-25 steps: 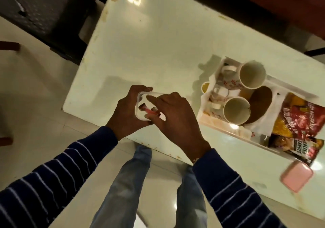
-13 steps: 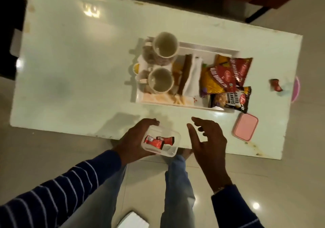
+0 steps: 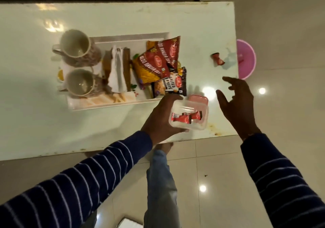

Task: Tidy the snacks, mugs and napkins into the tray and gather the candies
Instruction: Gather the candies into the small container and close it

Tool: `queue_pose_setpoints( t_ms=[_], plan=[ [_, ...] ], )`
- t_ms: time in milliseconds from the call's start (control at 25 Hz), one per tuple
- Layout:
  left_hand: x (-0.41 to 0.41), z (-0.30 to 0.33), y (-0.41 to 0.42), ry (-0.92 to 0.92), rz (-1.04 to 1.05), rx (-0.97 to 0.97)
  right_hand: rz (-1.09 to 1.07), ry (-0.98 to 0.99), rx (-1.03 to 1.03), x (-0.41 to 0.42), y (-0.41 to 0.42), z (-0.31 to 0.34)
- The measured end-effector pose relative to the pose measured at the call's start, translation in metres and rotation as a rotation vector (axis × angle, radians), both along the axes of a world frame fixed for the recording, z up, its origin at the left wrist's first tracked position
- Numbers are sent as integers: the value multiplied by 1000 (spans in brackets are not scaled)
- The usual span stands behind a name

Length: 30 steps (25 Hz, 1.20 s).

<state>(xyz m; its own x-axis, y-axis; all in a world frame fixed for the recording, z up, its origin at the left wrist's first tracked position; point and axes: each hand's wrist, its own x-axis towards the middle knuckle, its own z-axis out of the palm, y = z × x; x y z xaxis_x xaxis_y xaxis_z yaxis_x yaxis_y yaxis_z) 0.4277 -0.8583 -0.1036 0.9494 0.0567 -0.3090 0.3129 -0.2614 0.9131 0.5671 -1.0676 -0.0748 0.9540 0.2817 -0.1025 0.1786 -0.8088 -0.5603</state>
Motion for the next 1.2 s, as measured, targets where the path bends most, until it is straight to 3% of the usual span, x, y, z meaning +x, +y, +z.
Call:
queue_pose_setpoints(
  t_ms=[400, 560, 760, 960, 1080, 1200],
  plan=[
    [70, -15, -51, -73, 116, 47, 284, 134, -234, 113, 10, -57],
    [72, -26, -59, -32, 140, 29, 359, 38, -367, 118, 10, -77],
    [74, -30, -68, -5, 154, 23, 187, 52, -161, 117, -2, -85],
    [76, -24, -64, -7, 151, 29, -74, -28, 167, 89, -14, -28],
    [75, -23, -62, 1, 148, 44, 40, -72, 220, 35, -11, 7],
    [70, -23, -58, -1, 144, 26, 248, 17, 100, -14, 1, 18]
  ],
)
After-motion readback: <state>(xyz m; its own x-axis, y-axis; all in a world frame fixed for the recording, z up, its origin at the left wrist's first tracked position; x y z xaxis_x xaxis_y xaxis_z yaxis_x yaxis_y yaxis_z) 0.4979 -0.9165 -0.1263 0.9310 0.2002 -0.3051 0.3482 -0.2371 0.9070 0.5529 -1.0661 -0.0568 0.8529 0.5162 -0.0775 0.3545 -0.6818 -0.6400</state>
